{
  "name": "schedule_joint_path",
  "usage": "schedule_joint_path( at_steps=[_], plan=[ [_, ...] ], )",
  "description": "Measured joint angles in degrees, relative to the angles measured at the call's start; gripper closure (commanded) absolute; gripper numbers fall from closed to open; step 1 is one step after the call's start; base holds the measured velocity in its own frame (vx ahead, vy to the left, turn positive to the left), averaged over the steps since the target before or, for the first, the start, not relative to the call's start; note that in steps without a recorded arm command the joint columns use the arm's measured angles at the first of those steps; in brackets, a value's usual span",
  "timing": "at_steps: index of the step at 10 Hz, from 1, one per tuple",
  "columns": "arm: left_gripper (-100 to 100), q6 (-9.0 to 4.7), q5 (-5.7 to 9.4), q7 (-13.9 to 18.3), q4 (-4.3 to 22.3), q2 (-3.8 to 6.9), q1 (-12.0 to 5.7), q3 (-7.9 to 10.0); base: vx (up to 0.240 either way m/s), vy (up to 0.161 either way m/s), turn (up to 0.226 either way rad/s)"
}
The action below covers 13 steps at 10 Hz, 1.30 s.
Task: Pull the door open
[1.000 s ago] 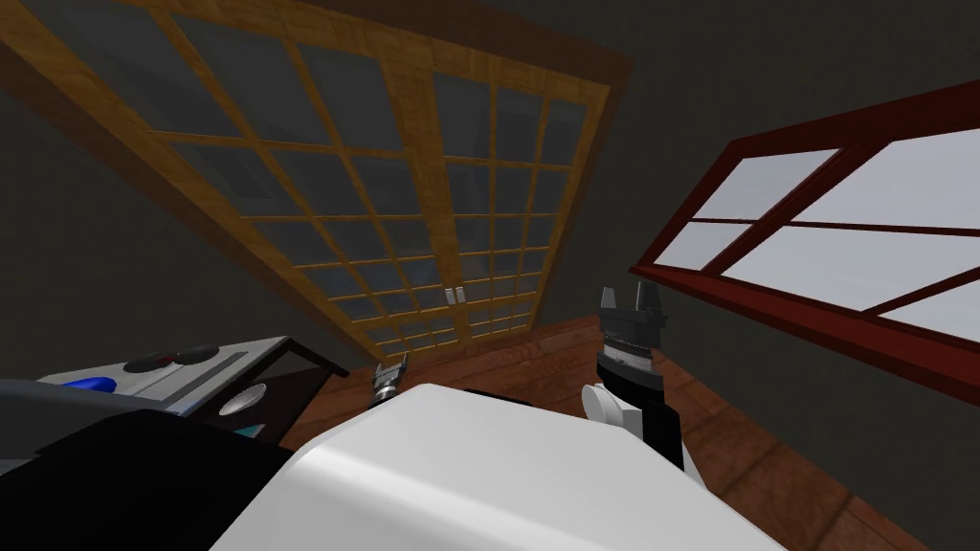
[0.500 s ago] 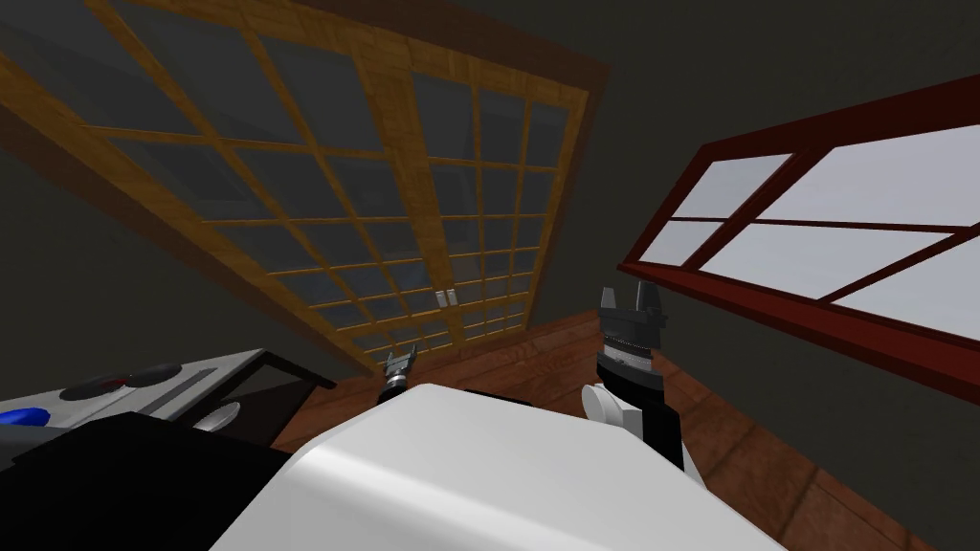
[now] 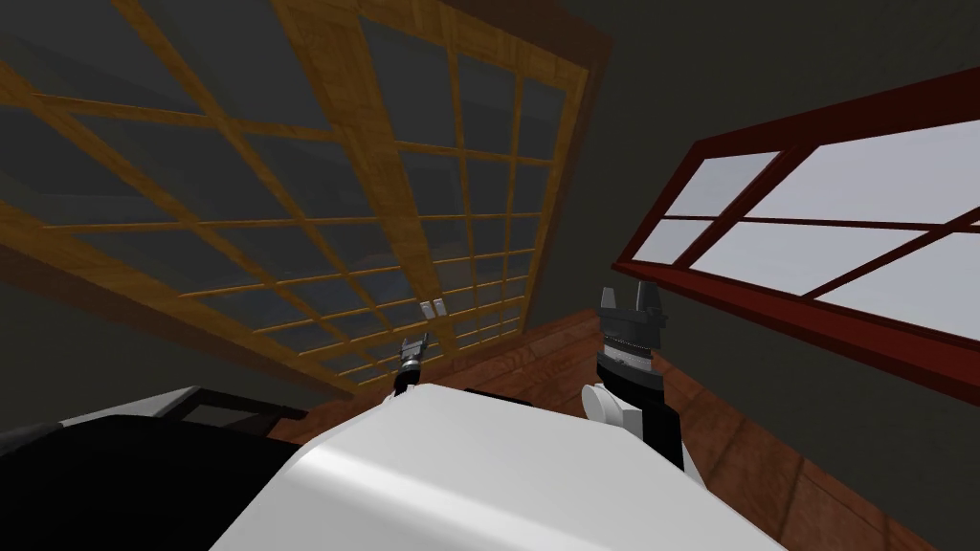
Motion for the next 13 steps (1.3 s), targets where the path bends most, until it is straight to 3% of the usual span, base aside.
schedule_joint_path(
  at_steps=[2, 4, 5, 7, 8, 9, 12, 13],
  plan=[
    [-100, 0.31, -0.11, -0.24, -0.68, -0.39, -0.95, -0.28, -0.001, -0.004, 0.042],
    [-100, 0.74, 0.00, 0.16, -0.71, 0.15, 0.49, 0.07, -0.163, -0.026, 0.087],
    [-100, 0.22, 0.18, -0.01, 0.80, 0.59, 0.45, 0.48, -0.199, -0.011, 0.082],
    [-100, 1.11, 0.33, -0.29, -0.33, 0.40, 2.39, 1.12, -0.197, -0.013, 0.132],
    [-100, 0.95, 0.58, -0.44, 1.00, 1.00, 2.88, 1.75, -0.189, 0.023, 0.111],
    [-100, -0.07, 0.89, -0.57, 3.50, 1.97, 2.96, 2.43, -0.109, 0.017, 0.037],
    [-100, 1.71, 1.10, -0.31, 0.49, 1.60, 6.69, 3.32, -0.131, -0.002, 0.125],
    [-100, 1.56, 1.33, -0.43, 1.81, 2.28, 6.76, 3.85, -0.162, 0.050, 0.136]
  ],
)
